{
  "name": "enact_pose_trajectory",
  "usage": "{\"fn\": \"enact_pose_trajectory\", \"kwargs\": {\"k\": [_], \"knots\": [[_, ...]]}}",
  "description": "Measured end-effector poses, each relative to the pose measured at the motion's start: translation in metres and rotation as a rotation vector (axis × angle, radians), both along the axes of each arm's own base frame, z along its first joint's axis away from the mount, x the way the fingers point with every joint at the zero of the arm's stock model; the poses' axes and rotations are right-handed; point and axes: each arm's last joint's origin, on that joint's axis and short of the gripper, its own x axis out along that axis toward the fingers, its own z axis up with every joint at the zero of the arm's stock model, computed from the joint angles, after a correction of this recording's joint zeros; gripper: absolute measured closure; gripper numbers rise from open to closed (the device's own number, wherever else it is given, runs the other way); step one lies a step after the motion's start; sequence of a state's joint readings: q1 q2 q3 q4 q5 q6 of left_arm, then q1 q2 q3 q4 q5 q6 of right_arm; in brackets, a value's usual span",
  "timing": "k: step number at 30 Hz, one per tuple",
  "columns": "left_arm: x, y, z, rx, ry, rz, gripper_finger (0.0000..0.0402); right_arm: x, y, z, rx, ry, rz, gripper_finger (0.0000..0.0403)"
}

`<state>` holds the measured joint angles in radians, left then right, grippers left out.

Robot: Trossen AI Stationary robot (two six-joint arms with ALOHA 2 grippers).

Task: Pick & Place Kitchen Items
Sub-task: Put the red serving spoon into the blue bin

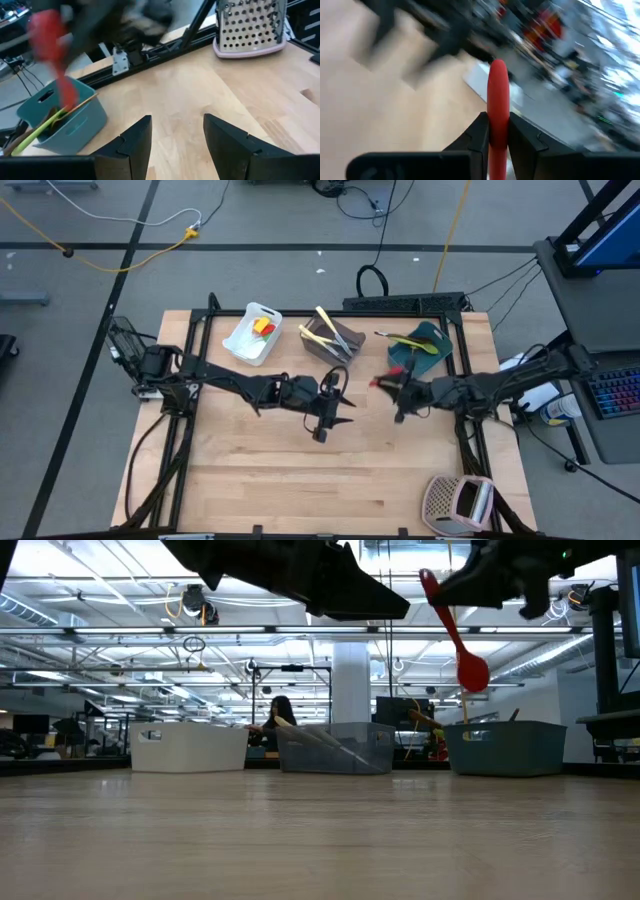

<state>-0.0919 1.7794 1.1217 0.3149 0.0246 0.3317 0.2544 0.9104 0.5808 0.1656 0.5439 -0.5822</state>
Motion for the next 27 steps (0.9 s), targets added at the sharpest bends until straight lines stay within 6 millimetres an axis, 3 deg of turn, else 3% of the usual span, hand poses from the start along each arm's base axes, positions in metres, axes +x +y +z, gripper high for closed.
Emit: {"fn": "enact_pose_trajectory", "kwargs": {"k": [4,12,17,27], "knots": [[0.000,-0.003,0.000,0.002,0.001,-0.008,0.0218,-0.011,-0.017,-0.001,-0.078,0.083,-0.140,0.0361],[-0.001,-0.004,-0.001,0.004,0.009,-0.012,0.0218,-0.025,-0.056,-0.013,-0.063,0.255,-0.353,0.0361],[-0.001,-0.004,-0.001,0.006,0.014,-0.013,0.0218,-0.030,-0.075,-0.023,-0.139,0.398,-0.272,0.0360],[-0.002,-0.004,-0.004,0.004,0.042,-0.012,0.0218,-0.050,-0.110,-0.061,-0.035,0.479,-0.320,0.0360]]}}
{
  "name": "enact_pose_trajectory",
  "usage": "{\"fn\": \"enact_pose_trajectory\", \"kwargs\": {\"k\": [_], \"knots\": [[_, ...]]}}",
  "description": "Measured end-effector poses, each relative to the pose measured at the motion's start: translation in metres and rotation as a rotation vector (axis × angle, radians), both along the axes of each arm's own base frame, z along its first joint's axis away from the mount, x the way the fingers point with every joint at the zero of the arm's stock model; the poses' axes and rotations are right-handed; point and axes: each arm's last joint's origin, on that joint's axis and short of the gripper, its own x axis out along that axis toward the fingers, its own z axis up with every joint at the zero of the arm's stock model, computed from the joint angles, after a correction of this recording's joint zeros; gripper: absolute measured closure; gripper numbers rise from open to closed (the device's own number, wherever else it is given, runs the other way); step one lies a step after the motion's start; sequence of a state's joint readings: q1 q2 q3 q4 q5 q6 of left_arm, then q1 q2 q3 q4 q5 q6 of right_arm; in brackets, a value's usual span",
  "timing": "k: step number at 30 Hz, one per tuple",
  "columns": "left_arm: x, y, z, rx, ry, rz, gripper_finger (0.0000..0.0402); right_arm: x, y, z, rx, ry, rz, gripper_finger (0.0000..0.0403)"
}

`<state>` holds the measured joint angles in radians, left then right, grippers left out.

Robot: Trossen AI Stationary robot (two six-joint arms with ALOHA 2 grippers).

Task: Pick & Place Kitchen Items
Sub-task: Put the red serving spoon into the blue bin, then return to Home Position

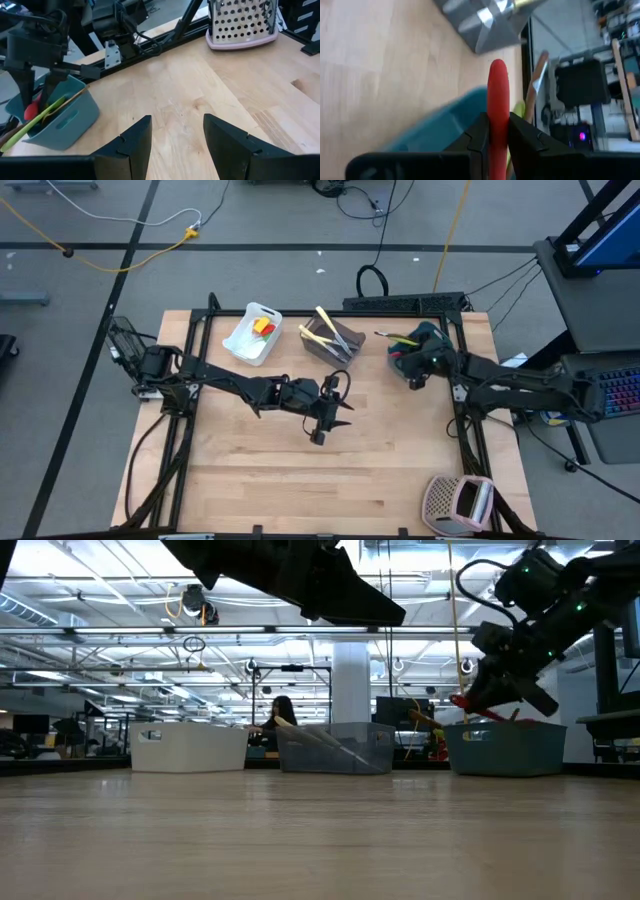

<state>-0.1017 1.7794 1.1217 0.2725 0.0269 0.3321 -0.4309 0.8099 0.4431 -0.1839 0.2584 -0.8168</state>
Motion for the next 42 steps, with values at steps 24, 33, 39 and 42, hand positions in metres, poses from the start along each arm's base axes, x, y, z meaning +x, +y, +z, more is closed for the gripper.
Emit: {"fn": "enact_pose_trajectory", "kwargs": {"k": [24,33,39,42], "knots": [[-0.001,-0.003,-0.001,-0.060,0.016,-0.089,0.0218,-0.005,0.001,-0.029,-0.096,-0.288,-0.030,0.0239],[-0.005,-0.003,0.009,-0.179,0.020,-0.041,0.0218,-0.004,0.019,-0.012,-0.033,-0.478,0.032,0.0227],[-0.029,0.001,0.043,-0.251,0.043,0.002,0.0218,-0.006,0.038,0.001,0.030,-0.620,0.133,0.0241],[-0.045,0.002,0.064,-0.260,0.027,0.044,0.0218,-0.007,0.048,0.007,0.134,-0.728,0.159,0.0248]]}}
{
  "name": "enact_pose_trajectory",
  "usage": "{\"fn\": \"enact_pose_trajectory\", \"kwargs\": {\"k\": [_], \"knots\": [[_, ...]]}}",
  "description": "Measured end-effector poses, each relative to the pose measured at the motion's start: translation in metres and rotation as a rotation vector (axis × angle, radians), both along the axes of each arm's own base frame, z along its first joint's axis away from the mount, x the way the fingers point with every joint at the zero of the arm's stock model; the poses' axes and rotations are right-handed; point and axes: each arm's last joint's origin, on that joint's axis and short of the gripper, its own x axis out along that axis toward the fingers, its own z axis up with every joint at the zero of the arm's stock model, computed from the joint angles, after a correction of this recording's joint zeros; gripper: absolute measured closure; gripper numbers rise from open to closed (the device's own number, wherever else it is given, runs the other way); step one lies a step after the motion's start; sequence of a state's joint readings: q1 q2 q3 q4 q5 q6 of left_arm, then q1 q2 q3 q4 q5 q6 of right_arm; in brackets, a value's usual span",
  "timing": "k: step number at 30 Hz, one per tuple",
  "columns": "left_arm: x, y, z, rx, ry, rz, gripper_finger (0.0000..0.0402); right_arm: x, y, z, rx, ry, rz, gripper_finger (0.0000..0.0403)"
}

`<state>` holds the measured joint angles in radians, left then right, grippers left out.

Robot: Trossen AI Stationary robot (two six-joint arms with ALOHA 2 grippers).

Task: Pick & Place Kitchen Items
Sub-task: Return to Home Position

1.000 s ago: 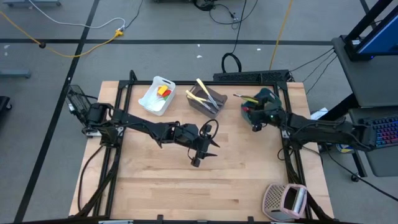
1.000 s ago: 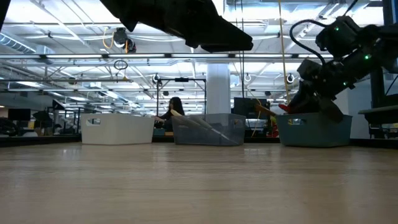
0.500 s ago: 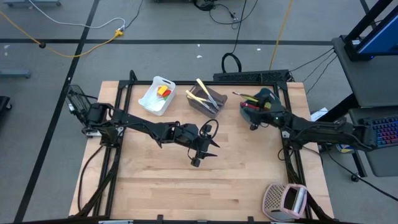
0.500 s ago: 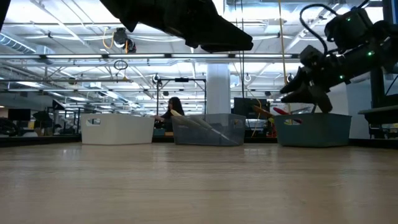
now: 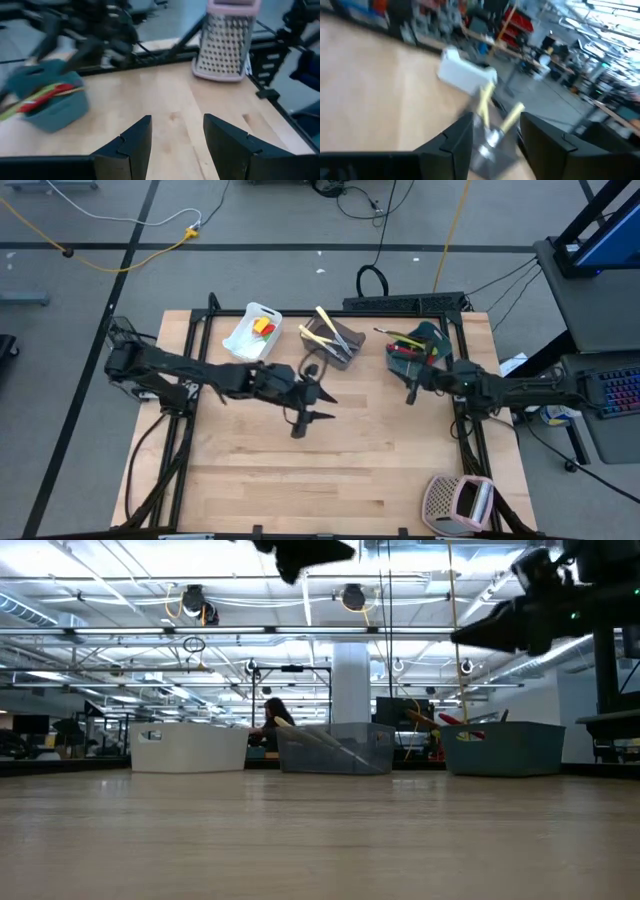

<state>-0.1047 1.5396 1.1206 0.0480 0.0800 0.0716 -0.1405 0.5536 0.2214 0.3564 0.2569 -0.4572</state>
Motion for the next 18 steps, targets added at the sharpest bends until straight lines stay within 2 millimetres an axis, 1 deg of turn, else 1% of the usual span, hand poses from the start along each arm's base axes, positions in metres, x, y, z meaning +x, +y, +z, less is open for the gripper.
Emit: {"fn": "enact_pose_trajectory", "kwargs": {"k": [4,8,13,15,18], "knots": [[-0.024,0.000,0.025,0.022,-0.008,0.081,0.0218,-0.001,0.012,0.007,0.061,-0.093,0.083,0.0257],[-0.049,-0.001,0.042,0.023,0.005,0.197,0.0218,-0.002,0.022,0.014,0.108,-0.168,0.159,0.0265],[-0.082,-0.004,0.056,0.038,0.050,0.296,0.0218,-0.005,0.033,0.018,0.183,-0.222,0.241,0.0274],[-0.095,-0.005,0.062,0.037,0.063,0.301,0.0218,-0.006,0.037,0.019,0.209,-0.234,0.274,0.0277],[-0.117,-0.006,0.070,0.048,0.079,0.288,0.0218,-0.010,0.042,0.019,0.201,-0.223,0.318,0.0281]]}}
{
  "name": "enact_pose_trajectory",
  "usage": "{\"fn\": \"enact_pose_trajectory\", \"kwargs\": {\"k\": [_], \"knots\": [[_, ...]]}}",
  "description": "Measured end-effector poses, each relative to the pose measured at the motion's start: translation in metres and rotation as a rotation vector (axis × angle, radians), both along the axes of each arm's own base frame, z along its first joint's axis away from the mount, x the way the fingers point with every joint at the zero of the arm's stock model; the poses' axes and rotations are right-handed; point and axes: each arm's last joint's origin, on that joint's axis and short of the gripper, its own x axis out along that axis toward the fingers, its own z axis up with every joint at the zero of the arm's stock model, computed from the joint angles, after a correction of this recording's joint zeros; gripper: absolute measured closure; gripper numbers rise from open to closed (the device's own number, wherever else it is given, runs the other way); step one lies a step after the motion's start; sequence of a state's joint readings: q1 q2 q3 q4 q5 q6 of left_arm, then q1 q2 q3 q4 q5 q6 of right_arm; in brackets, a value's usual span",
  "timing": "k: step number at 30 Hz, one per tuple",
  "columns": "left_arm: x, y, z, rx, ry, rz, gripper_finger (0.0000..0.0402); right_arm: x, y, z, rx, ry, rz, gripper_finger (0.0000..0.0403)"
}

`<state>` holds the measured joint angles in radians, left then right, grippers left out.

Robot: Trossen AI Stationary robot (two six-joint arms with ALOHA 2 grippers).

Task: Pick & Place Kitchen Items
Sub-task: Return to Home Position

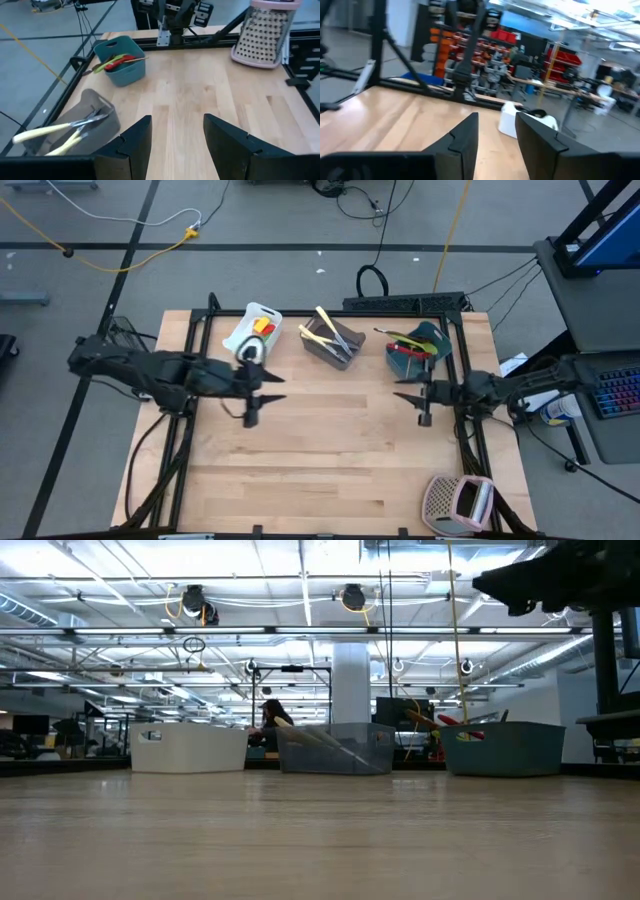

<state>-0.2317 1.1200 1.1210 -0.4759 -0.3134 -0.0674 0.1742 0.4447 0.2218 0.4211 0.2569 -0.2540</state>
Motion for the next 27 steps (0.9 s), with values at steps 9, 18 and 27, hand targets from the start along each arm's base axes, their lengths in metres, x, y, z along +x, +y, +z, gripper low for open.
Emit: {"fn": "enact_pose_trajectory", "kwargs": {"k": [9,18,27], "knots": [[-0.065,0.004,-0.001,0.001,-0.093,-0.046,0.0218,-0.015,0.007,-0.004,-0.006,0.050,0.100,0.0289],[-0.108,0.017,-0.062,0.014,-0.287,-0.070,0.0218,-0.027,0.009,-0.007,0.037,0.070,0.287,0.0305],[-0.132,0.024,-0.108,0.058,-0.423,-0.088,0.0218,-0.041,0.006,-0.009,0.088,0.067,0.290,0.0340]]}}
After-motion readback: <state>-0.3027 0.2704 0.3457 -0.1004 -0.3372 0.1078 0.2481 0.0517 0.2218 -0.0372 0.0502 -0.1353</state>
